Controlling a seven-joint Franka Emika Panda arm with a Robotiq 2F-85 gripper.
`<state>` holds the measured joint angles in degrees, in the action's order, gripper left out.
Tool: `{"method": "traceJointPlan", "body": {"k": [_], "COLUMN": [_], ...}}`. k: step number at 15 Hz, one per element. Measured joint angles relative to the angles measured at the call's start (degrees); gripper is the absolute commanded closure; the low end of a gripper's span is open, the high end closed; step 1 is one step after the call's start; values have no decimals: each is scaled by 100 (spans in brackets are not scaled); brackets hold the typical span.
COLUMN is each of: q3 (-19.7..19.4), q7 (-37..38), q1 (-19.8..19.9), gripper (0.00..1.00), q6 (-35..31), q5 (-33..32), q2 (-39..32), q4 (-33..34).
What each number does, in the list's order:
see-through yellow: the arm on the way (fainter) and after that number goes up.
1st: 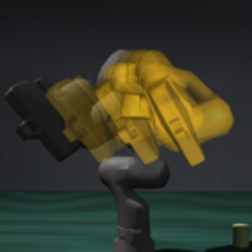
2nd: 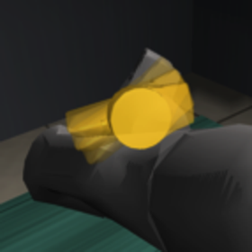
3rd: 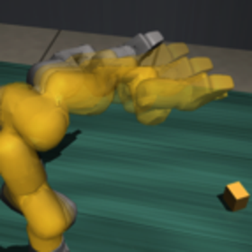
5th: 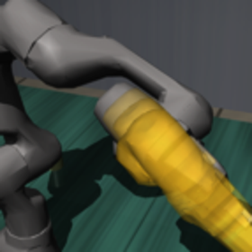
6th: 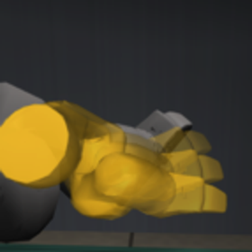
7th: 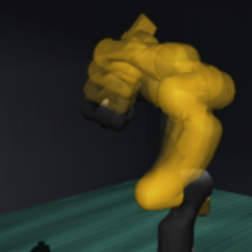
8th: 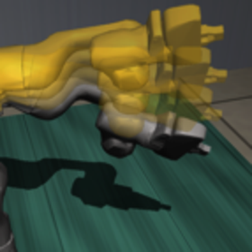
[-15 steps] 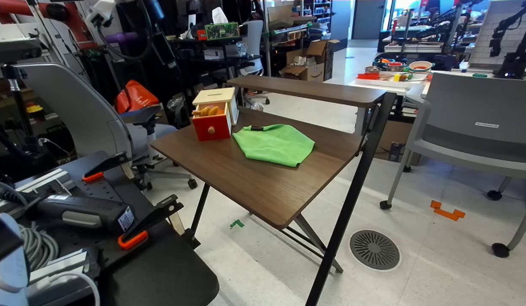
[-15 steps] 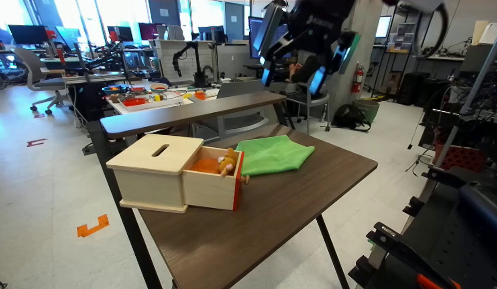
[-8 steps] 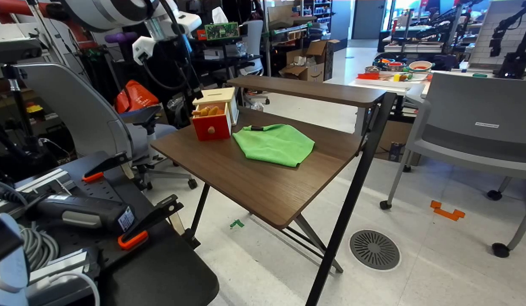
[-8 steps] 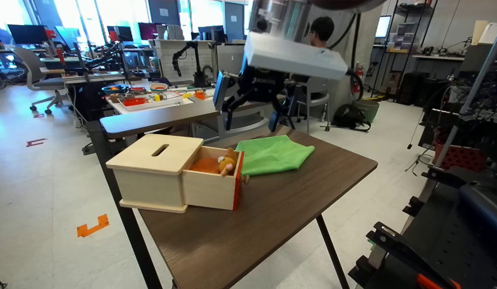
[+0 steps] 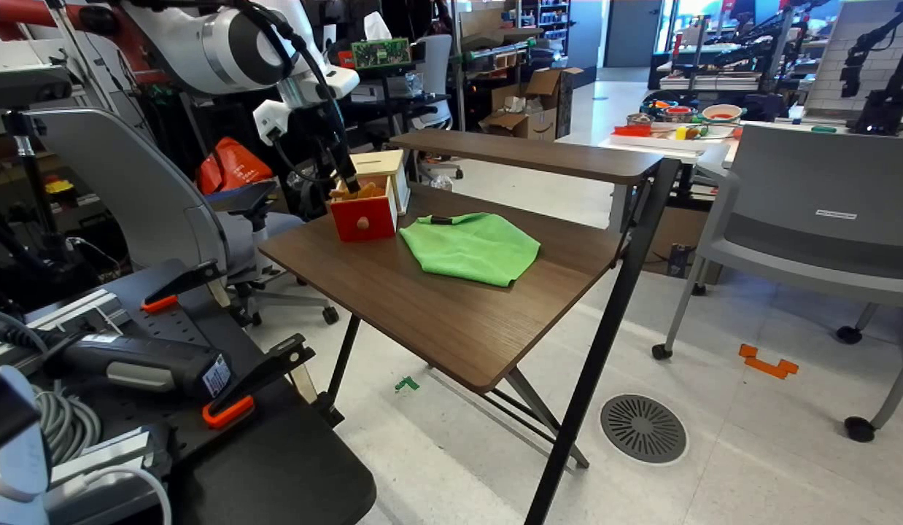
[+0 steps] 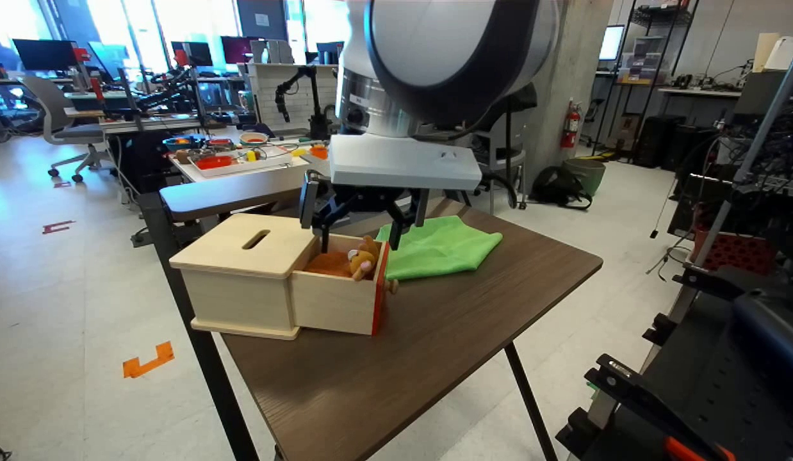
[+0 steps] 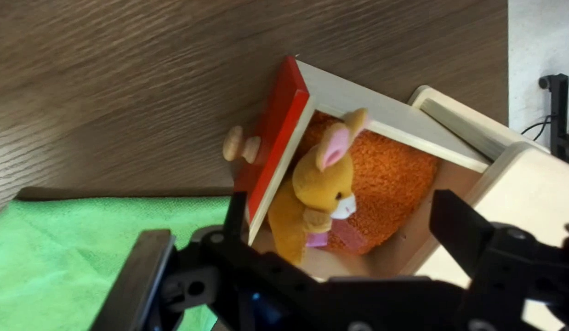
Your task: Remove the doll from the open drawer and put it on the table
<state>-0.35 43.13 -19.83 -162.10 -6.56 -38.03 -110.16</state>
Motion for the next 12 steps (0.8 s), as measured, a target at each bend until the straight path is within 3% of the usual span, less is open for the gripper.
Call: {"method": "traceJointPlan", "body": {"k": [9, 10, 12], "q3": [-177, -190, -221], "q7": [-14, -15, -15], "q1": [-169, -169, -169], "gripper": [95, 100, 100], "q6": [17, 17, 17], "q5": [244, 256, 268], "q2": [-479, -479, -479], "q4": [629, 640, 648]}}
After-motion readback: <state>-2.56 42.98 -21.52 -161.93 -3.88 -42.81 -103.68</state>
